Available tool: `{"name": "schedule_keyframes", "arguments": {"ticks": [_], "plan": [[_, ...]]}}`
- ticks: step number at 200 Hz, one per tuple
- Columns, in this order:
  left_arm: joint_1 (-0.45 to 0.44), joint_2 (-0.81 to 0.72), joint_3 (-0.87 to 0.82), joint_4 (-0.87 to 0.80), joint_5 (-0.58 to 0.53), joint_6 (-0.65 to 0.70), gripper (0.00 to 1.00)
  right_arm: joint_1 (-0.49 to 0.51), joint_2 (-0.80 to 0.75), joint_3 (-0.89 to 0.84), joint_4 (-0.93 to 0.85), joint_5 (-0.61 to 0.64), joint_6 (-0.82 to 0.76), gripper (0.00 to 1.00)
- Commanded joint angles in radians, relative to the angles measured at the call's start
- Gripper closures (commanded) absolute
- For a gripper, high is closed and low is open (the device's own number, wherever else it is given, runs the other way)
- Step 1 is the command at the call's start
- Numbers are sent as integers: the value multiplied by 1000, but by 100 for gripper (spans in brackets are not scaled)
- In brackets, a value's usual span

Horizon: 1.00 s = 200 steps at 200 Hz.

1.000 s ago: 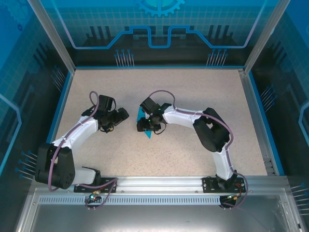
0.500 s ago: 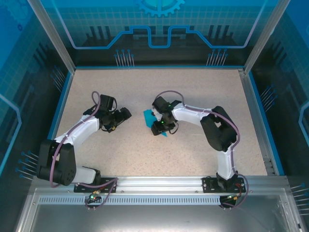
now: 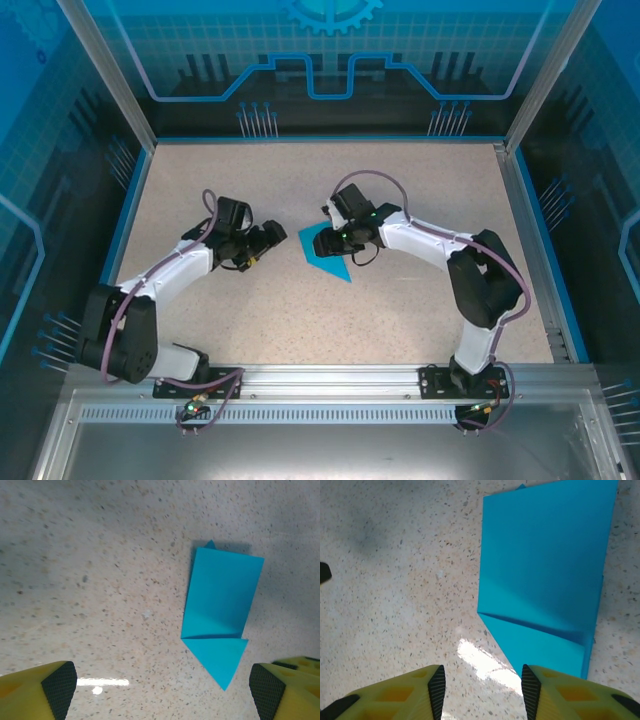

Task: Fold a paper plane with a square sheet of paper (pick it up from the middle)
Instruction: Fold the wing for the fifth time at the center of the table.

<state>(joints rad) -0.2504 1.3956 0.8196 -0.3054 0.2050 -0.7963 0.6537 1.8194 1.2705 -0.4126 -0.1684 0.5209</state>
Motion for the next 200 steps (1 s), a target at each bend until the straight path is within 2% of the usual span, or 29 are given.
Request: {"name": "schedule_keyframes", "arguments": {"ticks": [1,43,85,123,200], "plan": [[-22,35,-17,67,70,-40,7,-9,45,-27,47,-11,92,54],[-48,103,-28,180,173,-70,11,-39,92,-61,89,-51,129,55],[-77,177,-26,263,248,-102,23,-86,133,-99,125,-122,158,55],[-119,247,14,262,266,-107,27,-140,155,-154,188,-235,201,56],[-173,359,110,235,246,-136,37,-216,180,-216,250,-357,268,57]]}}
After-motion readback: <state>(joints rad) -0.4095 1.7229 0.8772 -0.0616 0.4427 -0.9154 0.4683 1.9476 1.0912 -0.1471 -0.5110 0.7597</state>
